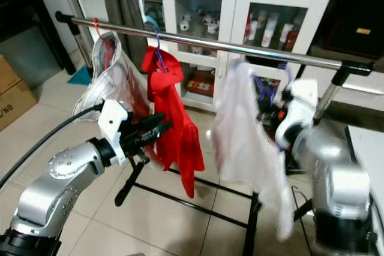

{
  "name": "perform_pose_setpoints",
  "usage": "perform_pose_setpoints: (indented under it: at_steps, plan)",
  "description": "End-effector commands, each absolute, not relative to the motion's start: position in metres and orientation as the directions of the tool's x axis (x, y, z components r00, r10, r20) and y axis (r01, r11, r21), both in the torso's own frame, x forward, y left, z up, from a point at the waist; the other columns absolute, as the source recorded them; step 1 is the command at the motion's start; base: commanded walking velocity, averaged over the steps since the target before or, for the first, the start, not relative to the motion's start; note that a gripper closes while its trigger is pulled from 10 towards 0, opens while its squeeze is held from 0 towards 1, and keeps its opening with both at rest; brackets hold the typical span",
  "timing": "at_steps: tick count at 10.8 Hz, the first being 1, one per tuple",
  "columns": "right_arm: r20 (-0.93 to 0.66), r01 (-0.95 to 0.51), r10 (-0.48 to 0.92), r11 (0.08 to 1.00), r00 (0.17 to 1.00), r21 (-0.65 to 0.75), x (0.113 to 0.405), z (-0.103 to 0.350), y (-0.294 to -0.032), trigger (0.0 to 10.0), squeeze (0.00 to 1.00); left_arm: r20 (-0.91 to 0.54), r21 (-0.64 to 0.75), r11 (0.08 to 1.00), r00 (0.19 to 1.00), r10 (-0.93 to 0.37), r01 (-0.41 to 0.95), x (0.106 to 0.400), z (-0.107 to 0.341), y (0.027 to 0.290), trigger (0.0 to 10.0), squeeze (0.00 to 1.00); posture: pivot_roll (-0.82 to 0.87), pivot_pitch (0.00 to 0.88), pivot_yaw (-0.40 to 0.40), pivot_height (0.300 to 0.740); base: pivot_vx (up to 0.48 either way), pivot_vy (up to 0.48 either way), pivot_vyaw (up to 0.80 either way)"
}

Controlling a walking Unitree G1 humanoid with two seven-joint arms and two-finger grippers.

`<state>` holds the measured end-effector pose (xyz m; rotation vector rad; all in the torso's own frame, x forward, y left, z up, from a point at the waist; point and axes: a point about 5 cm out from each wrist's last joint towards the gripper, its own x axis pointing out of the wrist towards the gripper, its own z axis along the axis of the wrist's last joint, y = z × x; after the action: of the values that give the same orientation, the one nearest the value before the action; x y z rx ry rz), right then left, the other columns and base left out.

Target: Hang hanger

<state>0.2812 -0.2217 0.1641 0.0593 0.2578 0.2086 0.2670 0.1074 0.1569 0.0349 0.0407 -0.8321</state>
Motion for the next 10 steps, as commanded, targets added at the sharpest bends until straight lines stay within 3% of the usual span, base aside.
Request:
perform_pose_setpoints:
  at_steps: [1,6,10]
  plan:
    - [-0.218,-0.197,0.212,0.976,0.953,0.090,0.276,0.169,-0.215,0.0,0.00,-0.063,0.022,0.692,0.692,-0.719,0.721,0.269,0.155,0.111,10.0,0.00,-0.04,0.000,0.045,0.740,-0.251,0.000,0.00]
    - [-0.237,-0.177,0.211,0.972,0.948,0.158,0.244,0.143,-0.183,0.0,0.00,-0.068,0.016,0.703,0.702,-0.709,0.711,0.267,0.153,0.113,10.0,0.00,-0.04,0.000,0.037,0.740,-0.285,0.000,0.00]
    - [-0.208,-0.222,0.247,0.965,0.946,0.136,0.243,0.148,-0.166,0.0,0.00,-0.077,0.003,0.699,0.697,-0.713,0.715,0.265,0.151,0.114,10.0,0.00,-0.04,0.000,0.034,0.740,0.000,0.000,0.00]
